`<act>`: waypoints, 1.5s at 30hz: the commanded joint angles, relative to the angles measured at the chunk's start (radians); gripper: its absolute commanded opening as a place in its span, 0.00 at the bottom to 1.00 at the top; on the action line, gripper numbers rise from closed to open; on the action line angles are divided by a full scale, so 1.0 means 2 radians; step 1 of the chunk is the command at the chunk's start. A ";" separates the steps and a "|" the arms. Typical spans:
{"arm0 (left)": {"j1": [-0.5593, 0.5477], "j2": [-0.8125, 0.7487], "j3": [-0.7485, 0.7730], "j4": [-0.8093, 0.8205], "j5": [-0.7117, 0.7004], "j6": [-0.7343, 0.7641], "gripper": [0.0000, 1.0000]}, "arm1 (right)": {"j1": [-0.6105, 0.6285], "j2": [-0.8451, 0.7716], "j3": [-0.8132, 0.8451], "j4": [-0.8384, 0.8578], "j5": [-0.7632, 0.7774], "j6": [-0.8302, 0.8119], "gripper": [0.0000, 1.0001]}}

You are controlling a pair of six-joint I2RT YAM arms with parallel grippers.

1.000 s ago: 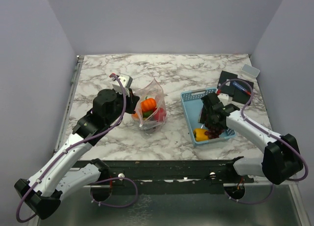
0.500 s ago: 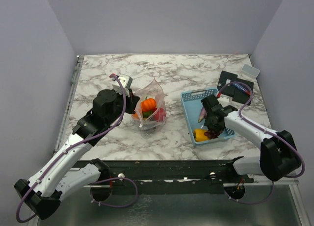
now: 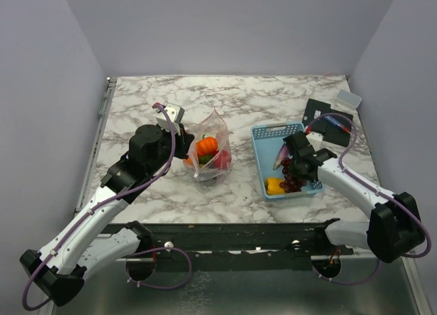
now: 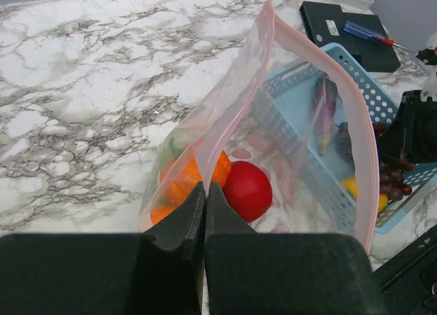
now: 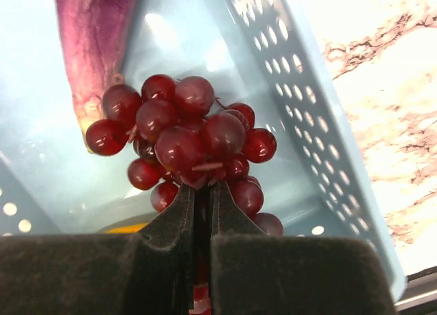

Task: Place the food in the zip-top bag and seal the zipper
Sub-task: Pick up the fake fruit from the bin, then place the fake fruit in the zipper food storage bag.

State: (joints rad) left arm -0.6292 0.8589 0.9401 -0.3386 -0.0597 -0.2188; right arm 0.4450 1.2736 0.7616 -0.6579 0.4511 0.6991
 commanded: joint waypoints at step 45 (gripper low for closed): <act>0.019 0.002 -0.008 0.006 0.027 0.001 0.00 | 0.002 -0.169 0.247 0.167 -0.344 -0.079 0.01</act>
State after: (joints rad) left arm -0.6010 0.8593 0.9394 -0.3386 -0.0353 -0.2192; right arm 0.4450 0.9463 1.2098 -0.4801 -0.0868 0.5407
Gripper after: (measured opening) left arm 0.005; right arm 0.063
